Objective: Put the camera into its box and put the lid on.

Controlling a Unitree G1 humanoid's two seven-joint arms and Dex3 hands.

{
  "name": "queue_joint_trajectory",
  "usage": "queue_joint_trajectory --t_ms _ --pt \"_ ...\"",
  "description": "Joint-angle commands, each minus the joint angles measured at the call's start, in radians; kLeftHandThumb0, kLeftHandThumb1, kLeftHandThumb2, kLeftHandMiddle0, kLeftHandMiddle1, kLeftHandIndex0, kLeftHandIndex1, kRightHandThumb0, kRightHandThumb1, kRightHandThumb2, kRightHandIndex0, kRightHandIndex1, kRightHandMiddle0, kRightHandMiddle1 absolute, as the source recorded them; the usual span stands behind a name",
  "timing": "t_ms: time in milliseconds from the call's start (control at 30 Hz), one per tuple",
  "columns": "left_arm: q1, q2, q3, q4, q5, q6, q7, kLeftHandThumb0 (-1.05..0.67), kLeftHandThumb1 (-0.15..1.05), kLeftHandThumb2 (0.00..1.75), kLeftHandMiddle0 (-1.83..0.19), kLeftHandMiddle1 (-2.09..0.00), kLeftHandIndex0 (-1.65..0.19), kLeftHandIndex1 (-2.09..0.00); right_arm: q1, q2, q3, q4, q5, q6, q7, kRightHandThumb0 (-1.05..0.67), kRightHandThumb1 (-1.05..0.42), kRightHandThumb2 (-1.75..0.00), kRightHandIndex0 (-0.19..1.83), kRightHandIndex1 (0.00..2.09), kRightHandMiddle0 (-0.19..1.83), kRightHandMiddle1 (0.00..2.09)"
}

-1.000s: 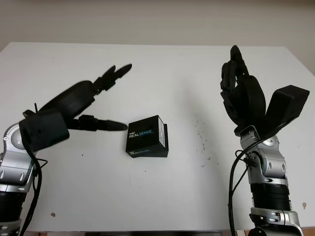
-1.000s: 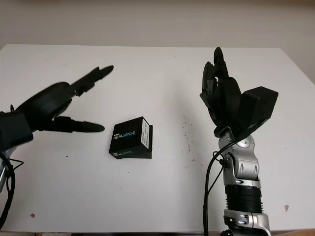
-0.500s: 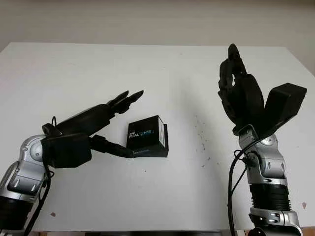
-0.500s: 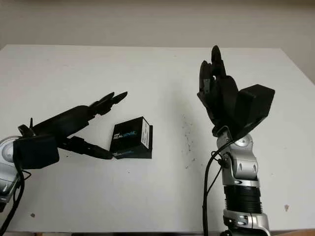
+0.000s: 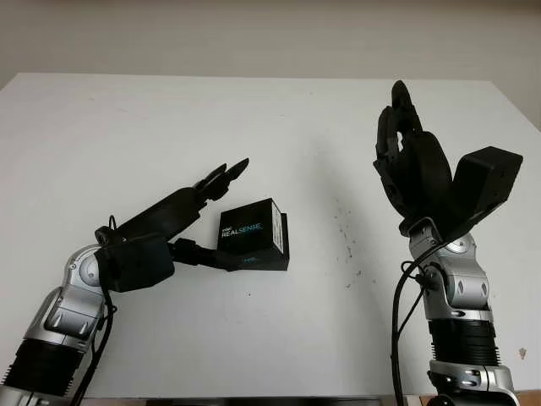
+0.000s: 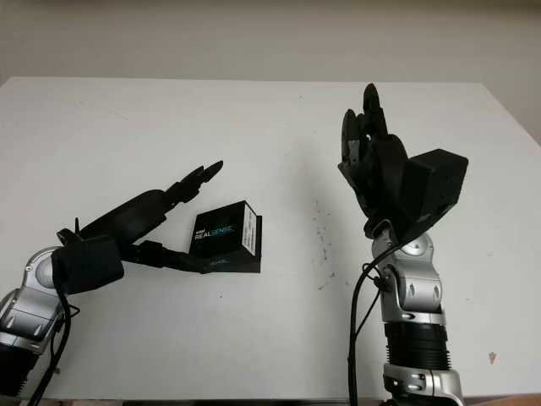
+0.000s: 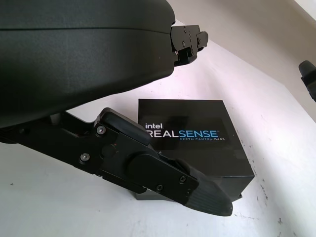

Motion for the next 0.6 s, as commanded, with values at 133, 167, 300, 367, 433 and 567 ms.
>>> queue_joint_trajectory --t_ms 133,167,300,367,433,567 --pt "-0.002 0.012 -0.022 -0.014 0.022 -0.003 -0.014 -0.79 0.88 0.05 0.01 -0.07 0.13 -0.05 -0.006 -0.011 -0.004 -0.007 0.002 -0.001 0.012 -0.71 -1.05 -0.62 -0.19 0.03 -0.15 0.04" --pt "-0.002 0.014 -0.024 -0.016 0.022 -0.002 -0.021 -0.80 0.88 0.05 0.01 -0.07 0.13 -0.05 -0.006 -0.009 -0.005 -0.008 0.003 0.000 0.011 -0.71 -1.05 -0.62 -0.19 0.03 -0.15 0.04" --pt "-0.001 0.024 -0.029 -0.030 0.017 0.006 -0.051 -0.79 0.86 0.04 0.01 -0.06 0.12 -0.06 -0.006 -0.010 -0.007 -0.001 0.002 -0.012 0.016 -0.72 -1.05 -0.61 -0.18 0.03 -0.14 0.04" --pt "0.000 0.031 -0.031 -0.058 0.011 0.032 -0.078 -0.74 0.84 0.04 0.00 -0.06 0.12 -0.06 -0.007 -0.009 -0.008 -0.003 0.002 -0.004 0.013 -0.71 -1.05 -0.61 -0.18 0.04 -0.14 0.04" --pt "0.003 0.035 -0.031 -0.079 0.005 0.051 -0.097 -0.71 0.83 0.04 0.00 -0.06 0.11 -0.06 -0.008 -0.010 -0.007 -0.006 0.003 0.001 0.015 -0.71 -1.05 -0.61 -0.18 0.04 -0.14 0.04" --pt "0.007 0.039 -0.035 -0.096 0.014 0.058 -0.108 -0.70 0.83 0.05 0.01 -0.06 0.11 -0.06 -0.008 -0.012 -0.005 -0.009 0.003 0.002 0.019 -0.71 -1.05 -0.61 -0.18 0.04 -0.14 0.04"
